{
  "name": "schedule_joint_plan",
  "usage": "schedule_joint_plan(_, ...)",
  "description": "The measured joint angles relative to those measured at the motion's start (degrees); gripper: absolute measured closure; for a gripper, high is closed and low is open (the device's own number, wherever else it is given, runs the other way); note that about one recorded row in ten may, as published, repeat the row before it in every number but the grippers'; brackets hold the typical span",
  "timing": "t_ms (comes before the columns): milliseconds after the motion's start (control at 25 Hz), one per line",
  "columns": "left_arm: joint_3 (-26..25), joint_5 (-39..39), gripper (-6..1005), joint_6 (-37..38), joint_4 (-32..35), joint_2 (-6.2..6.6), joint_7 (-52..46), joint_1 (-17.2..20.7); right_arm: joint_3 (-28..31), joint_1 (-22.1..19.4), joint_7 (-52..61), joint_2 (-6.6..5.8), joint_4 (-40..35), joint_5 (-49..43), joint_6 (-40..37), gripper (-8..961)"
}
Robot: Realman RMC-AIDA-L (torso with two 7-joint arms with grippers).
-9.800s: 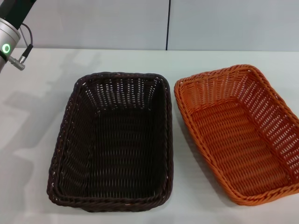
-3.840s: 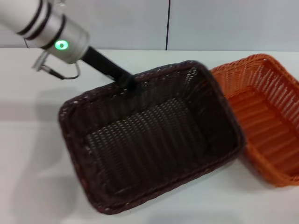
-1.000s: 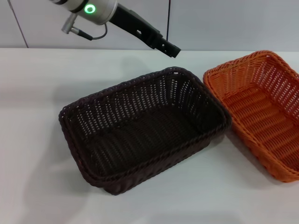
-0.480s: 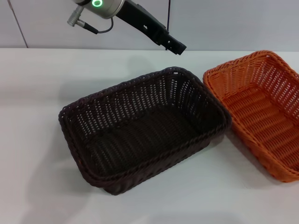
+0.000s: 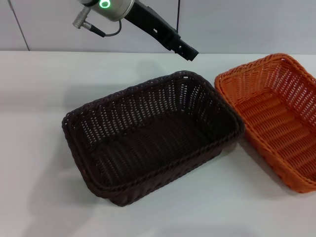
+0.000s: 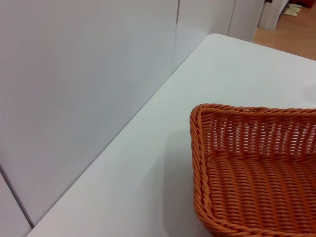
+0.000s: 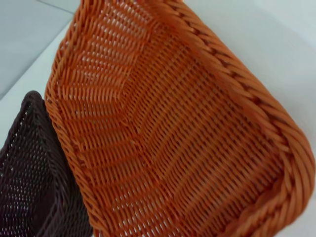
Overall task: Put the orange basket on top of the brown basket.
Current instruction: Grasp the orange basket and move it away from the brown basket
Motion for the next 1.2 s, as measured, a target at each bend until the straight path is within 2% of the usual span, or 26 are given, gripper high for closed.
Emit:
schedule_joint_plan(280,0.08,0.0,137,-0.55,0.19,-0.19,-0.15,-0.4,-0.1,0.22,-1.48,1.0,0.06,0.93,2.32,342)
schedule_joint_plan(480,1.25,0.25,137,-1.59,0.11,-0.95,-0.9,-1.81,-0.36,0.39,-2.82,1.89,0.26,1.16,4.75,345)
schedule_joint_plan(640,1.28,0.47,137,-1.55,0.22,-1.04,-0.94,-1.95,-0.86,0.38,-3.86,2.54,0.75,1.2,6.21,348)
schedule_joint_plan(840,1.26,0.5,137,-1.32,0.32,-1.12,-1.09,-2.16,-0.64,0.08,-5.46,2.67,1.43,1.34,7.47,351)
schedule_joint_plan(1040,1.24,0.52,137,-1.28,0.34,-1.18,-1.32,-2.22,-0.24,-0.99,-5.85,2.53,1.0,2.8,8.62,455)
schedule_joint_plan(1200,1.24,0.53,137,-1.23,0.34,-1.29,-1.43,-2.22,-0.52,-2.73,-5.94,2.26,0.81,5.77,10.3,468)
